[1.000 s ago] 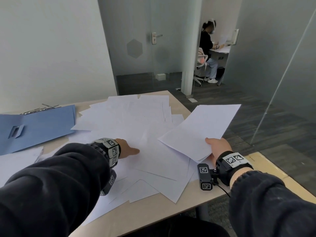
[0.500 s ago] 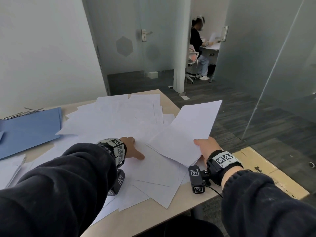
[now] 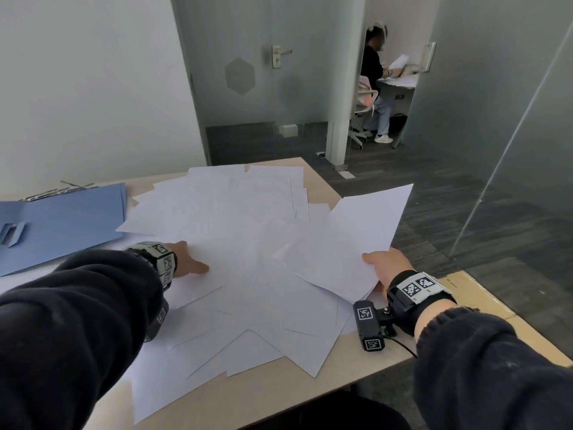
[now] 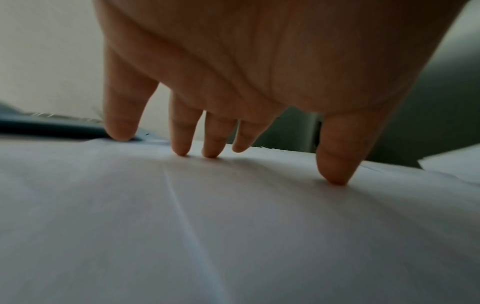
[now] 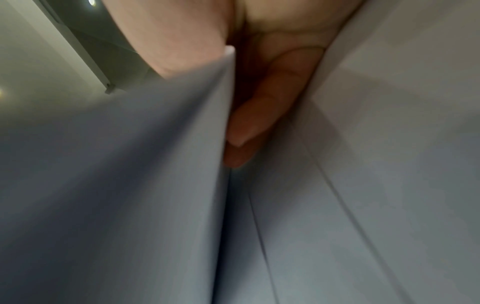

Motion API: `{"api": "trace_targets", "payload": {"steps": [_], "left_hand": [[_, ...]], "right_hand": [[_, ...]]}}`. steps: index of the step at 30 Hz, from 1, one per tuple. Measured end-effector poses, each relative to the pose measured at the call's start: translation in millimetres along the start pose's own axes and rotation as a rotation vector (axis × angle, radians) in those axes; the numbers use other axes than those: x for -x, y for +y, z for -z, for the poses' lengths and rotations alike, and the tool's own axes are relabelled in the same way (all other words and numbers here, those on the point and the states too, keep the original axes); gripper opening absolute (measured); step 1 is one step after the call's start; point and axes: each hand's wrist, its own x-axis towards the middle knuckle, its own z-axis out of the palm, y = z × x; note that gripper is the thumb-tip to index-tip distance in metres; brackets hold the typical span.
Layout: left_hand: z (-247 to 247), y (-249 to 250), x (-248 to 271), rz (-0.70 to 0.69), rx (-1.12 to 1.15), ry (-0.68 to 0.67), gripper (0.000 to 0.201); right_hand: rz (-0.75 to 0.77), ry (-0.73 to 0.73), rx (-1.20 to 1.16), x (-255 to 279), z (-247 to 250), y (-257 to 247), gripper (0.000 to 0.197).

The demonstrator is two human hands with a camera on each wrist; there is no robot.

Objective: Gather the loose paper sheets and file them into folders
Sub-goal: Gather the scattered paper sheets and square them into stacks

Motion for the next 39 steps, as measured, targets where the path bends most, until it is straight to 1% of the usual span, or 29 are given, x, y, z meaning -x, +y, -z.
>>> {"api": "trace_targets", "payload": {"steps": [2,3,6,8,10,12,13,15,16,18,20,24,26,29,32,34,36,37,38,39], "left_hand": [[-1,10,6,-0.069,-0.087,0.035,0.090],[0,16,11,-0.116,-0.130,0.052,0.084],[5,35,19,-0.228,-0.235,0.098,0.056],[11,41,18,-0.239,-0.203,0.101,0.046],[15,39,11,-0.219,-0.150,0.070,0.045],[15,32,1,-0.191,-0.084,0.076,0.049],[13,26,-3,-0.150,0.004,0.066,0.058],[7,14,-11,-0.076,0.169,0.023,0.088],[6,10,-15,-0.057,0.193,0.003,0.098],[7,9,-20,-0.046,0.160,0.005,0.106],[9,14,-19,-0.049,0.093,0.007,0.104],[9,26,-17,-0.103,0.053,-0.016,0.086],[7,31,-13,-0.100,0.056,-0.014,0.083],[7,37,-5,-0.065,0.012,0.007,0.088],[10,39,0,-0.058,-0.019,0.000,0.093],[11,41,0,-0.067,-0.008,-0.033,0.106],[7,42,-8,-0.078,0.058,-0.056,0.120],[5,44,-12,-0.076,0.073,-0.062,0.121],[4,45,-14,-0.077,0.086,-0.066,0.116],[6,47,-10,-0.082,0.094,-0.070,0.106]], "right_hand": [[-0.006,0.002,0.017,2,-1,-2,0.007],[-0.007,0.002,0.022,1,-1,-1,0.004],[-0.036,0.008,0.035,0,-1,-1,0.013],[-0.043,0.007,0.049,-2,1,2,0.015],[-0.039,0.011,0.050,-3,2,4,0.012],[-0.031,0.012,0.052,1,2,2,0.013],[-0.027,0.017,0.058,2,2,1,0.014],[-0.024,0.021,0.066,4,2,-1,0.015],[-0.027,0.023,0.066,4,2,-1,0.014],[-0.035,0.022,0.078,2,2,-1,0.011],[-0.026,0.018,0.087,-1,1,0,0.012],[-0.030,0.021,0.091,5,1,-5,0.013],[-0.042,0.019,0.107,4,1,-3,0.011],[-0.040,0.013,0.088,-3,2,3,0.015],[-0.038,0.021,0.063,0,1,1,0.012],[-0.028,0.016,0.054,2,1,0,0.014],[-0.031,0.009,0.049,2,0,-1,0.011],[-0.029,0.009,0.047,2,0,-2,0.008],[-0.028,0.015,0.050,4,0,-3,0.006],[-0.027,0.026,0.053,6,0,-4,0.012]]}}
